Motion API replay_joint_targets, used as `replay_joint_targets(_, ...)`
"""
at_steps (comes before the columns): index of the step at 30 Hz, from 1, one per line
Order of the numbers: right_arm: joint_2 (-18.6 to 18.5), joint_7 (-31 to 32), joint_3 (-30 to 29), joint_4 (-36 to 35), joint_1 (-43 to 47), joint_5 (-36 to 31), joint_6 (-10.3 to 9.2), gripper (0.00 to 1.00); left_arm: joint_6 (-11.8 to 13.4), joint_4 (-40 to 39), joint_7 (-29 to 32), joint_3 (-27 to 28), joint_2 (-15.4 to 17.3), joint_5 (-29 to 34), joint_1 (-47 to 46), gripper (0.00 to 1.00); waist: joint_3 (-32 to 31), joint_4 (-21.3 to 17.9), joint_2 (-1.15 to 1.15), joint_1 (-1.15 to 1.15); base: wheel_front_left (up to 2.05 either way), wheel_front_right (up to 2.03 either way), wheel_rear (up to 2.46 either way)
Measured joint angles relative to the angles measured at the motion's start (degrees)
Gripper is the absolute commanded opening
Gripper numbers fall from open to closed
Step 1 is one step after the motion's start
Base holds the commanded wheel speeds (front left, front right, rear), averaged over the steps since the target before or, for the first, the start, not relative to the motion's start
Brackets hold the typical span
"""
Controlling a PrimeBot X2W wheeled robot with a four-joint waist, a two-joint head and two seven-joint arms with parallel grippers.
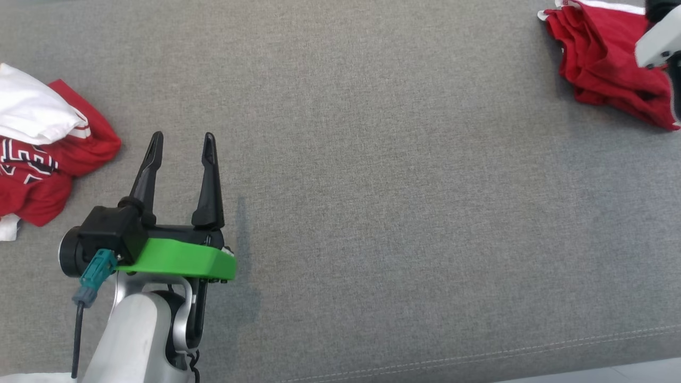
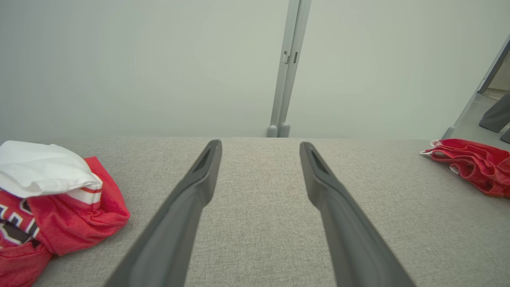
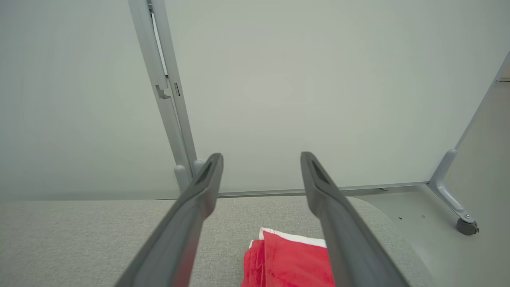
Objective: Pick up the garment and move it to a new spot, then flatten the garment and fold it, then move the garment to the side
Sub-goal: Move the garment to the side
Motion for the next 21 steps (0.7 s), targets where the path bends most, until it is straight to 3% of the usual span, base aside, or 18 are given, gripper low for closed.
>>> replay_joint_targets(12, 9.3, -1.0, 0.3, -4.8, 11.3, 1.1, 0.3, 1.0, 0.0, 6.4, -1.2, 1.5, -0.9, -2.1, 0.1, 1.0, -7.3, 0.1, 0.0, 0.0, 0.0, 0.0, 0.0)
replay_joint_targets(21, 12.4, -1.0, -0.9, -11.7, 20.4, -0.9, -4.33, 1.0, 0.0, 9.3, -1.5, 3.2, -1.3, -3.0, 4.0, 1.0, -12.1, -0.4, 0.0, 0.0, 0.0, 0.0, 0.0)
